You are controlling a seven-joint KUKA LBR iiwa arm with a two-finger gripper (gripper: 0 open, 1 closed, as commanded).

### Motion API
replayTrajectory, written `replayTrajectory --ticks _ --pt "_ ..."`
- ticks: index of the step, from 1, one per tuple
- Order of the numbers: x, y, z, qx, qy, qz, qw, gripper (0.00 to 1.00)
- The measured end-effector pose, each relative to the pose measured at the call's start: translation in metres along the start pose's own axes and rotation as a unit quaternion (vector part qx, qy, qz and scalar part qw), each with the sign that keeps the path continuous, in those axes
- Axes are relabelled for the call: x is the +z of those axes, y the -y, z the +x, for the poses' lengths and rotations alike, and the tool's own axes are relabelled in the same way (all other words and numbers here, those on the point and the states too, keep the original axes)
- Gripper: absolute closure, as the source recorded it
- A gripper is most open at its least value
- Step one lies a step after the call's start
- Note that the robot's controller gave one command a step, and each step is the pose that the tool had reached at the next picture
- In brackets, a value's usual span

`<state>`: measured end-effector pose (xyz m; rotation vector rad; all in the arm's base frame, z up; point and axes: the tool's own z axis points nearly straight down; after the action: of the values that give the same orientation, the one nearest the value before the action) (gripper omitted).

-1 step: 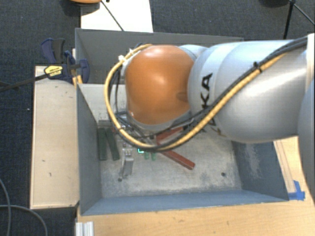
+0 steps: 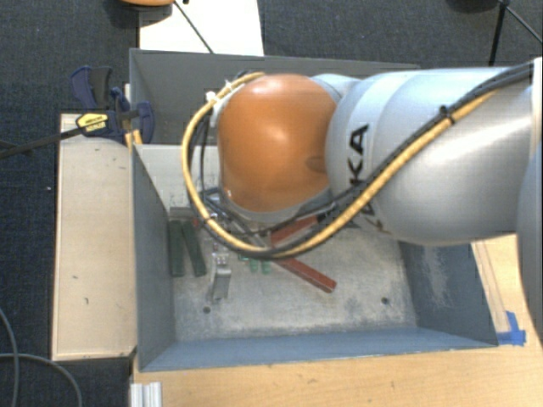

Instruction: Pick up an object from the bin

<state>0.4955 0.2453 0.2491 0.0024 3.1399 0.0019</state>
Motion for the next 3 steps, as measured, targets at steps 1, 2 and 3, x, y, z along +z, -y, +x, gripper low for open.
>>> replayTrajectory --ticks 1,2,3 --pt "0.046 -0.005 -0.018 -0.008 0.0040 -0.002 1.0000 0.00" --pt "0.089 0.001 -0.013 0.064 -0.0006 0.000 0.9979 0.00" --pt "0.141 0.014 -0.037 0.002 0.0014 0.000 1.0000 0.00"
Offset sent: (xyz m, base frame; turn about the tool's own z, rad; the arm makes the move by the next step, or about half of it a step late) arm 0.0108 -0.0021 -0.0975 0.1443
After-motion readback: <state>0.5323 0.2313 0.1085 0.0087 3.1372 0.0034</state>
